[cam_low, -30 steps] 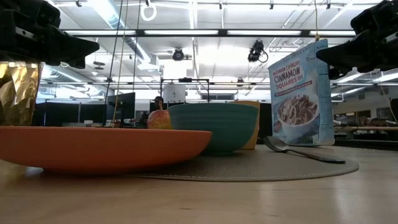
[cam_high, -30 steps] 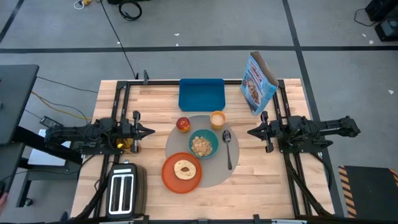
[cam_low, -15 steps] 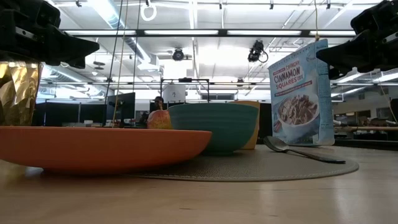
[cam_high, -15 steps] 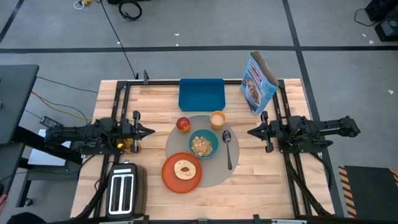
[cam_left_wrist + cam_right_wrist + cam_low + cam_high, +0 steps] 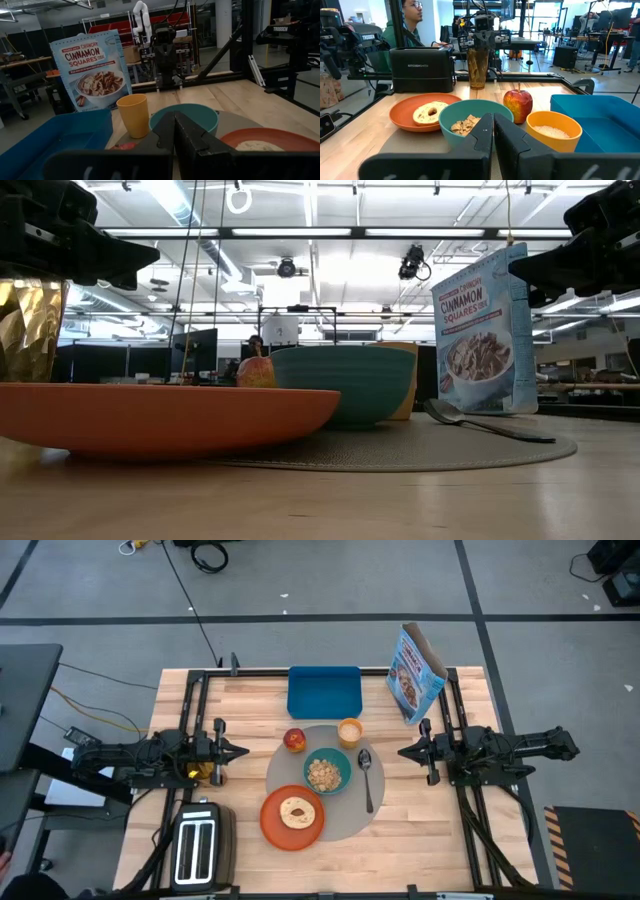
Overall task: Arrange a breakfast setting
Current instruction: Return to Home Position
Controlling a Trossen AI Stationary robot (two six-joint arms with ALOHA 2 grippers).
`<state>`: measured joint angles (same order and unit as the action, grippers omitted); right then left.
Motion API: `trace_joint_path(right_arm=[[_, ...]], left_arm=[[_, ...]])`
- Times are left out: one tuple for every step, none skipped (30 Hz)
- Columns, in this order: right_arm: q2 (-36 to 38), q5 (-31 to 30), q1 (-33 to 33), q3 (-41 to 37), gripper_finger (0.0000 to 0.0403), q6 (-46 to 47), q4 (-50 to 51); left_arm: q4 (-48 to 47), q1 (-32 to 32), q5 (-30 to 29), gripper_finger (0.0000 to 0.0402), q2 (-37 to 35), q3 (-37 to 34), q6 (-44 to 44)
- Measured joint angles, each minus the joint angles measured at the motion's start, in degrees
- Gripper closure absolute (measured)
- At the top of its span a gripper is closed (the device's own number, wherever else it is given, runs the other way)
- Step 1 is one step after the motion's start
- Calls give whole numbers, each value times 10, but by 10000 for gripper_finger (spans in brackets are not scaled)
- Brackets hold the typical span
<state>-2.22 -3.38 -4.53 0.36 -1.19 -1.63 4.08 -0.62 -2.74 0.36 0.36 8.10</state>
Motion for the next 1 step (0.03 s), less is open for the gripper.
trace_joint_path(right_arm=[[0,0,0,0,379,0,0]], left_arm=[[0,0,0,392,0,0,0]])
